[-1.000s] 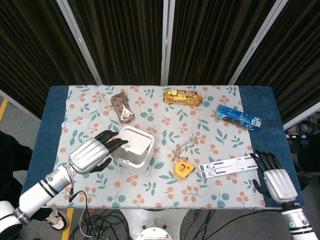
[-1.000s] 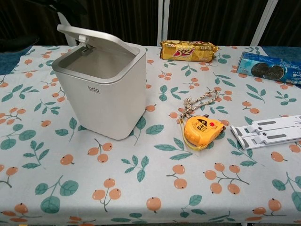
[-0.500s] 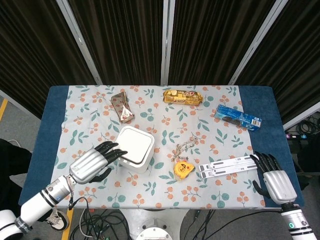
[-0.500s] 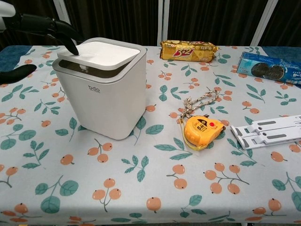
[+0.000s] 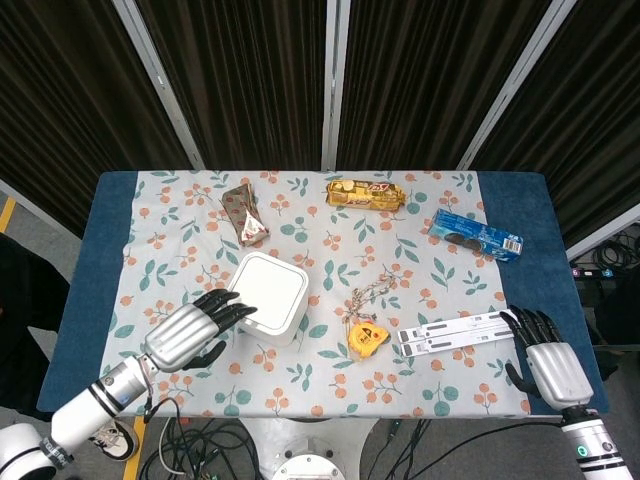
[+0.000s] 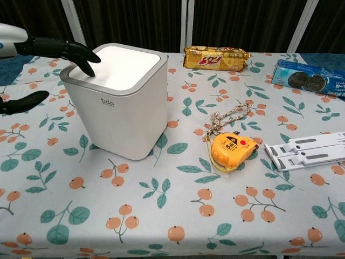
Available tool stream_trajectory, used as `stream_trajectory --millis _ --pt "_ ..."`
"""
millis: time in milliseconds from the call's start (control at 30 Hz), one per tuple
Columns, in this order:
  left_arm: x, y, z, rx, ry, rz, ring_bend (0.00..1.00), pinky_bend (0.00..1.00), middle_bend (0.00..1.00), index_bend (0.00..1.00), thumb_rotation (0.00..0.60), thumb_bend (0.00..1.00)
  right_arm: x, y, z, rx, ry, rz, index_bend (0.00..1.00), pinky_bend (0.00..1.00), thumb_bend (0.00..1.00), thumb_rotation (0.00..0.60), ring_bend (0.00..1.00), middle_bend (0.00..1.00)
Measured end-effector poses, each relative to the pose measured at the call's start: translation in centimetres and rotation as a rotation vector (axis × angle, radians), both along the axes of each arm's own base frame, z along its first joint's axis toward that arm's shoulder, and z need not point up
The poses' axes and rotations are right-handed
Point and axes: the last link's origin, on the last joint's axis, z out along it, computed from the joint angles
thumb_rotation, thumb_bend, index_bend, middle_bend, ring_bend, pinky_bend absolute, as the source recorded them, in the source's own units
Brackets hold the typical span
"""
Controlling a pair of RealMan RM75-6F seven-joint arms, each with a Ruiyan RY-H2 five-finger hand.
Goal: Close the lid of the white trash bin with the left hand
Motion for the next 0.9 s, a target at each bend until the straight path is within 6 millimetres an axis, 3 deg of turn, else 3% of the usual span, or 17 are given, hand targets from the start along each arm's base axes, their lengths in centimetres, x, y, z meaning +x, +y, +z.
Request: stream_trajectory --millis 300,433,733,900 --pt "-0.2 0.1 -1.0 0.022 0.057 -0.028 0.03 0.11 0.18 0.08 0.6 0.57 -0.2 0.0 0.0 -0.001 -0.005 -0.001 0.0 0.0 0.3 0.6 0.0 0.0" --pt "0.0 0.2 -0.6 0.042 0.042 -0.032 0.03 0.11 0.18 0.09 0.6 0.57 -0.2 0.0 0.1 -0.008 -0.008 0.001 0.0 0.0 0.3 0.6 0.0 0.0" --pt "0.1 0.6 3.7 0.228 -0.069 -0.01 0.03 0.11 0.18 0.1 0.6 0.55 0.1 -0.1 0.3 -0.022 -0.011 0.012 0.0 0.0 0.3 0.6 0.0 0.0" --pt "-3.2 -0.4 6.2 0.406 -0.083 0.112 0.03 0.11 0.18 0.1 0.6 0.52 0.3 -0.1 1.1 -0.057 -0.012 0.022 0.0 0.0 0.3 0.6 0.0 0.0"
